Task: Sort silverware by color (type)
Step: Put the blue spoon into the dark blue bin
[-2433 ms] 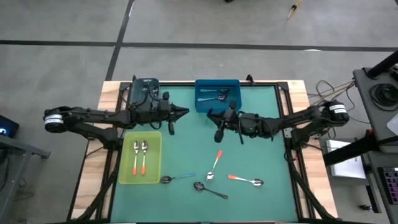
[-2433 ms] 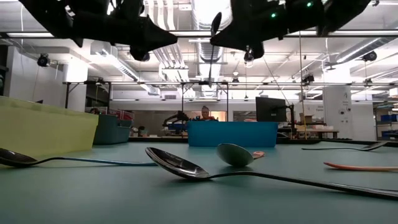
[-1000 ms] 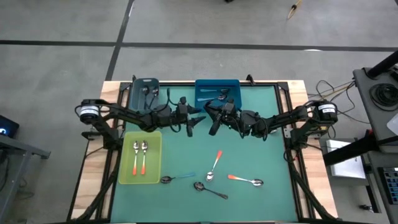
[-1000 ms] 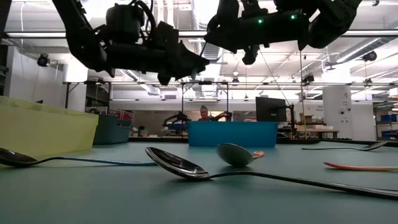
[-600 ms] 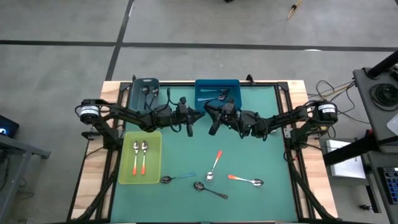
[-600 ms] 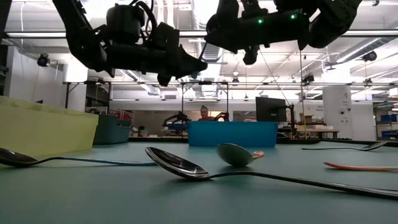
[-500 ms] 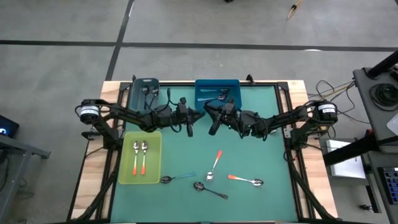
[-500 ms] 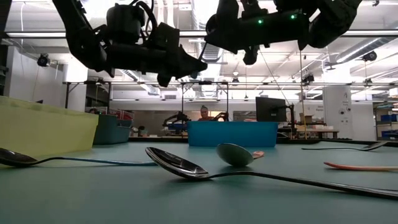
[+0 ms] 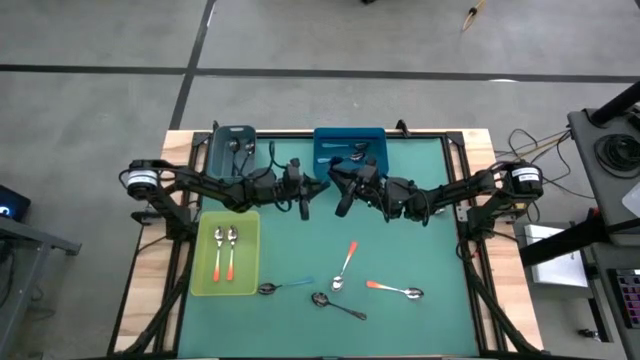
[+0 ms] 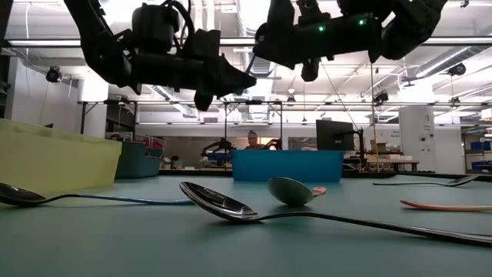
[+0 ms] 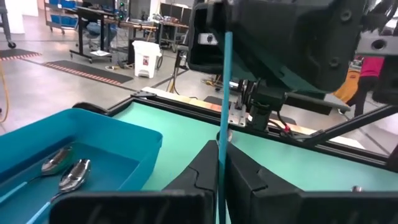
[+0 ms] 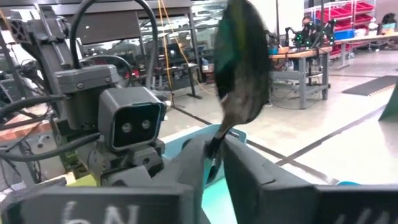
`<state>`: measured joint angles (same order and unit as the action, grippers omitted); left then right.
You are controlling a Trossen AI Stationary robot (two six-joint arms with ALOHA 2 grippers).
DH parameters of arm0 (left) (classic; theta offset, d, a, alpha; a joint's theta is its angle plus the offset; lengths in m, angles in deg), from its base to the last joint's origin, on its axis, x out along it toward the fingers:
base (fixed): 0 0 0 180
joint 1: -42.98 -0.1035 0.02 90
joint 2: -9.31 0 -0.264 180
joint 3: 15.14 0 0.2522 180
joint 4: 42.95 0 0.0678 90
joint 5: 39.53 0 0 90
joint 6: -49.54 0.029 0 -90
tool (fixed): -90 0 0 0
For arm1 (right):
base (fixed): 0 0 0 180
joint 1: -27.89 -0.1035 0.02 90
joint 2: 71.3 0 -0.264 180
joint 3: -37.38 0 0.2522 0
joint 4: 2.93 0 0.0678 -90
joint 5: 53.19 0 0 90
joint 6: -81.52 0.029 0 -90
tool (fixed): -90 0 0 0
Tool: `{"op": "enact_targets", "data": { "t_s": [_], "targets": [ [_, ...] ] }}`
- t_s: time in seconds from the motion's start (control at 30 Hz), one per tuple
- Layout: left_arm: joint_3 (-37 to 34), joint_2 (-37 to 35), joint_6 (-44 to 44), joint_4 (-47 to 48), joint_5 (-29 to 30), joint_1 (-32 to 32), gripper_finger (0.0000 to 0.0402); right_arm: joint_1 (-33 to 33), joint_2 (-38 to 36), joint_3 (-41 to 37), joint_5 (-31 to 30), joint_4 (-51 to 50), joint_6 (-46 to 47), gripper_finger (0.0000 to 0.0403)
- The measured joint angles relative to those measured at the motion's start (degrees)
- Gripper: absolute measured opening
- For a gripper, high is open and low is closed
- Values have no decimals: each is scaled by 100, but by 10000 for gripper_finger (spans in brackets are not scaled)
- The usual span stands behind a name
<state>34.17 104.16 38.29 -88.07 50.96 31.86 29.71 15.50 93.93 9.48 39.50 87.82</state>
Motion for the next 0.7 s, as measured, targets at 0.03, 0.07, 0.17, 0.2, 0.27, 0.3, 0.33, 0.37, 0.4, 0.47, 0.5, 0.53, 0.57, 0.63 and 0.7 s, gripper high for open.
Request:
{"op": "enact_targets", "data": {
  "t_s": [0.03,0.07,0.17,0.2,0.27,0.3,0.33,0.37,0.4,0.47,0.5,0.53,0.57,0.63,0.7],
  "targets": [
    [0,-6,0,-3,0,-1,1,0,0,0,-14,-4,22,59],
    [0,-9,1,-3,0,-1,1,0,0,0,-14,-12,44,71],
    [0,-9,-4,-1,2,-1,1,-2,0,0,-14,-19,142,105],
    [0,-11,-29,-1,0,-1,1,-2,0,0,-12,-33,147,114],
    [0,-39,-55,40,-3,-1,1,-2,0,0,-12,-75,132,131],
    [-2,-67,-93,61,-33,-1,1,-2,-9,0,-11,-121,118,137],
    [-2,-109,-140,112,-97,-11,1,-2,-28,0,-10,-201,117,143],
    [-2,-157,-172,152,-152,-17,1,-2,-49,0,-13,-289,123,148],
    [-3,-232,-192,235,-164,-19,1,-2,-73,0,-27,-365,136,152],
    [-7,-401,-196,425,-167,-19,1,-2,-127,0,-123,-522,131,157],
    [-7,-489,-196,531,-168,-21,1,-2,-151,0,-121,-572,129,159],
    [-7,-573,-196,659,-166,-21,0,-2,-180,0,-123,-635,127,159],
    [-7,-657,-196,802,-166,-23,0,-2,-197,0,-125,-667,123,159],
    [-9,-828,-194,1052,-166,-23,0,-2,-205,0,-123,-666,119,158],
    [-9,-974,-193,1280,-168,-23,0,-2,-205,0,-123,-684,118,157]
  ]
}}
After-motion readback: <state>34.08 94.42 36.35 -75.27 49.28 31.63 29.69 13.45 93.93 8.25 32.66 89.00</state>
